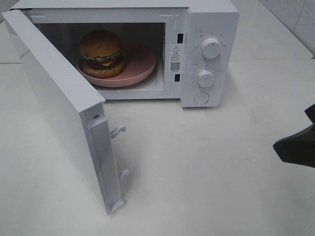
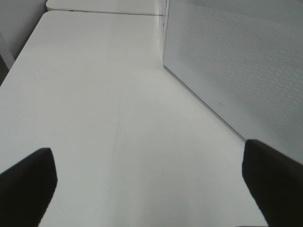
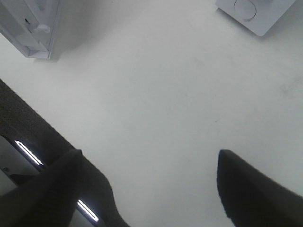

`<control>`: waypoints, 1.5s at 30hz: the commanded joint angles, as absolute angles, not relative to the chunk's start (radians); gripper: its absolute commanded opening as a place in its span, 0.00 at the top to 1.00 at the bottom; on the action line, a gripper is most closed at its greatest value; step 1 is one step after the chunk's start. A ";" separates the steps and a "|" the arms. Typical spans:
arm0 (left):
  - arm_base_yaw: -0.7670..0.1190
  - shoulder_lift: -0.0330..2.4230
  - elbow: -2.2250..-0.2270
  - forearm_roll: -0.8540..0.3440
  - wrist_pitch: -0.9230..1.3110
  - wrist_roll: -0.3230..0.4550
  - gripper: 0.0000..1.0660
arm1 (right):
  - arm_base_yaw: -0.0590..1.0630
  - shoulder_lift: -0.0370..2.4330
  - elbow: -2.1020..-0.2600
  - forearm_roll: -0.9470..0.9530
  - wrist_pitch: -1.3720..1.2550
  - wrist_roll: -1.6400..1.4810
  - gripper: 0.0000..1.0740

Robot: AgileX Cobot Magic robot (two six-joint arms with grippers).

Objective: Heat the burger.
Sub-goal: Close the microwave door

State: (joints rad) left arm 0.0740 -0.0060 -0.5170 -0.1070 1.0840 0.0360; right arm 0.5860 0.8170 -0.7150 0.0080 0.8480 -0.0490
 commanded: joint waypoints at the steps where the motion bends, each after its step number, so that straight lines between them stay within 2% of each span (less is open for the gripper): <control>1: 0.069 -0.011 -0.516 -0.112 1.071 0.035 0.06 | 0.543 0.749 -0.713 0.000 0.877 -0.010 0.29; 3: 0.069 -0.011 -0.516 -0.112 1.071 0.035 0.06 | 0.519 0.736 -0.713 0.000 0.884 -0.010 0.29; 5: 0.069 -0.011 -0.516 -0.112 1.071 0.035 0.06 | 0.417 0.679 -0.713 0.000 0.917 -0.010 0.29; 8: 0.069 -0.011 -0.516 -0.112 1.071 0.035 0.06 | 0.352 0.631 -0.713 0.000 0.948 -0.010 0.29; 11: 0.069 -0.011 -0.516 -0.112 1.071 0.035 0.06 | 0.335 0.615 -0.713 0.000 0.953 -0.009 0.29; 13: 0.069 -0.011 -0.516 -0.112 1.071 0.035 0.06 | 0.246 0.537 -0.713 0.000 0.978 0.000 0.29; 16: 0.069 -0.011 -0.516 -0.112 1.071 0.035 0.06 | 0.222 0.516 -0.713 0.005 0.982 0.000 0.29; 18: 0.069 -0.011 -0.516 -0.112 1.071 0.035 0.06 | 0.146 0.428 -0.713 0.015 0.992 0.000 0.29; 33: 0.069 -0.011 -0.516 -0.112 1.071 0.035 0.06 | 0.055 0.134 -0.497 0.020 0.997 0.013 0.29; 45: 0.069 -0.011 -0.516 -0.112 1.071 0.035 0.06 | 0.055 -0.034 -0.497 0.020 0.997 0.013 0.29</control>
State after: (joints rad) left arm 0.0740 -0.0060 -0.5170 -0.1070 1.0840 0.0360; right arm 0.0630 0.0000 -0.4970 0.0160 0.9980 0.0060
